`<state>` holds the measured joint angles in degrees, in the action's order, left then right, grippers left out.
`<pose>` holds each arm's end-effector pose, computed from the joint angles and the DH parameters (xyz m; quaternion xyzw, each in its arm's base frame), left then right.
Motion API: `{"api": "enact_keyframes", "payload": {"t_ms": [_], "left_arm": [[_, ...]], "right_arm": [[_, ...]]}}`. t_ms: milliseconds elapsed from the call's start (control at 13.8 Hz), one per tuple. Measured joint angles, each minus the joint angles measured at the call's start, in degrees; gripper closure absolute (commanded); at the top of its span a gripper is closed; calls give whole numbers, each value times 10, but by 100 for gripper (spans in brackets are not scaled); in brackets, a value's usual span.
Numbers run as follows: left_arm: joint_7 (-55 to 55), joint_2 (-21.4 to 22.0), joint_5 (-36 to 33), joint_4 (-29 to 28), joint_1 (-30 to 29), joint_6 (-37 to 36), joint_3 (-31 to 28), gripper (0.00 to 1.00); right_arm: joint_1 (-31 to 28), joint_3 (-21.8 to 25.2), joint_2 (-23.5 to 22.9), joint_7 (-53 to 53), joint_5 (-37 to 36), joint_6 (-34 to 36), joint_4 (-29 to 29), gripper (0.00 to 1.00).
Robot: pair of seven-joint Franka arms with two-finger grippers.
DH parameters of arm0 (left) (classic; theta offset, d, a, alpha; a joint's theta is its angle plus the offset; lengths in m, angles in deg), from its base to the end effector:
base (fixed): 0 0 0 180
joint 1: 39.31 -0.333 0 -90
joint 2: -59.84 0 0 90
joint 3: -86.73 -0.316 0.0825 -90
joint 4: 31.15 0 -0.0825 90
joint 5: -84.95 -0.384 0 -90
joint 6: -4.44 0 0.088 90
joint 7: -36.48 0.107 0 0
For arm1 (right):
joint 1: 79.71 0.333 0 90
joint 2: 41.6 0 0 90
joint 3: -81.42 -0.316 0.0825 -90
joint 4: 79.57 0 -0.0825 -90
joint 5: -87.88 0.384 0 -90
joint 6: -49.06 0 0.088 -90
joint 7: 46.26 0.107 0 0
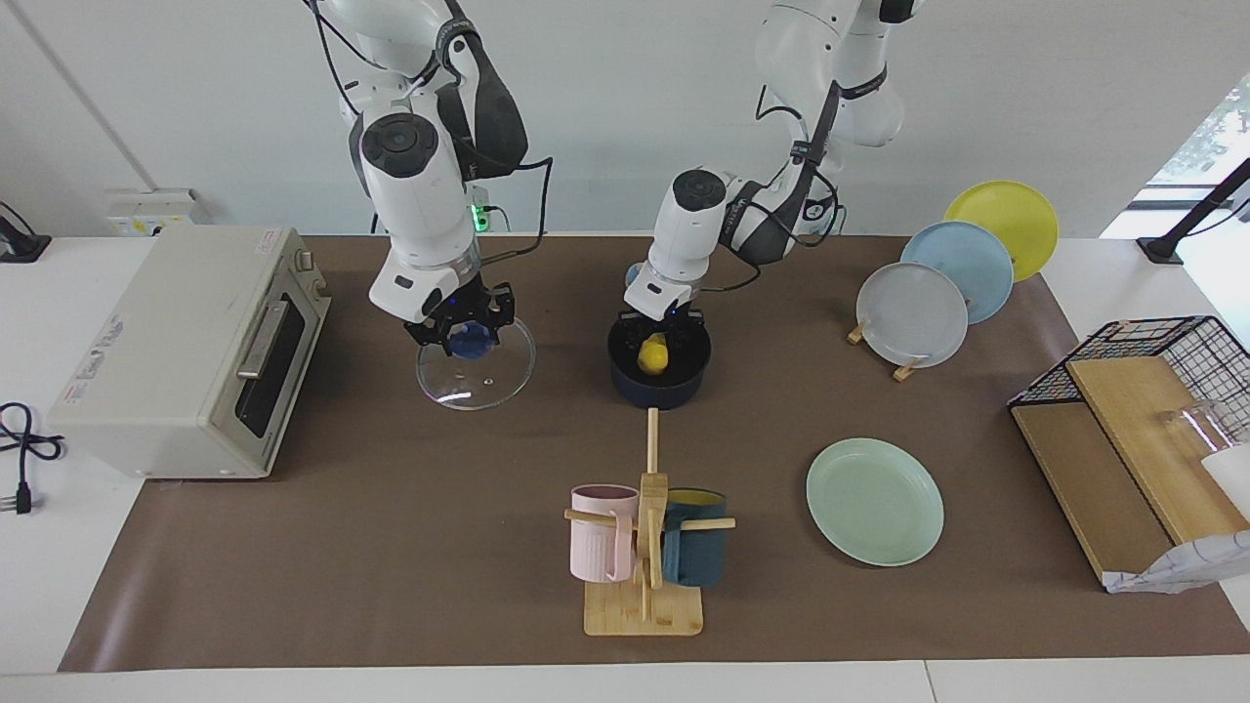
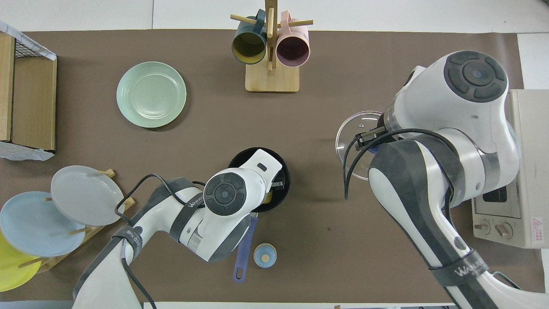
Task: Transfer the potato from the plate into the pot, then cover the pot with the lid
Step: 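Lower the potato into the black saucepan and open the left gripper, then withdraw the left gripper while the right gripper carries the lid over the saucepan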
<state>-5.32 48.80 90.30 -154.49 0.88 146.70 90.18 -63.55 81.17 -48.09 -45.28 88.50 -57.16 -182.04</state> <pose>0.4171 -0.3965 0.3240 0.9968 0.0198 0.0255 0.0736 0.5662 0.1675 0.4798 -0.9909 -0.1326 0.0245 0.0017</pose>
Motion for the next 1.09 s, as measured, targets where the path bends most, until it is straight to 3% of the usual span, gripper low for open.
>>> {"api": "enact_keyframes", "payload": {"t_ms": [72, 145, 217, 580, 797, 1087], "left_arm": [[0, 0, -3, 0, 0, 0, 0, 100], [-1, 0, -10, 0, 1, 0, 0, 80], [-1, 0, -22, 0, 1, 0, 1, 1], [29, 1, -46, 22, -14, -26, -9, 0], [64, 16, -39, 110, -61, -162, -10, 0], [195, 59, 4, 244, -183, -356, -14, 0]], "right_arm": [[0, 0, 0, 0, 1, 0, 0, 100], [0, 0, 0, 0, 1, 0, 0, 100], [0, 0, 0, 0, 2, 0, 0, 100], [0, 0, 0, 0, 12, -2, 0, 100], [5, -2, 0, 11, 15, -12, 1, 100], [54, -6, -1, 93, 15, -21, 8, 100]]}}
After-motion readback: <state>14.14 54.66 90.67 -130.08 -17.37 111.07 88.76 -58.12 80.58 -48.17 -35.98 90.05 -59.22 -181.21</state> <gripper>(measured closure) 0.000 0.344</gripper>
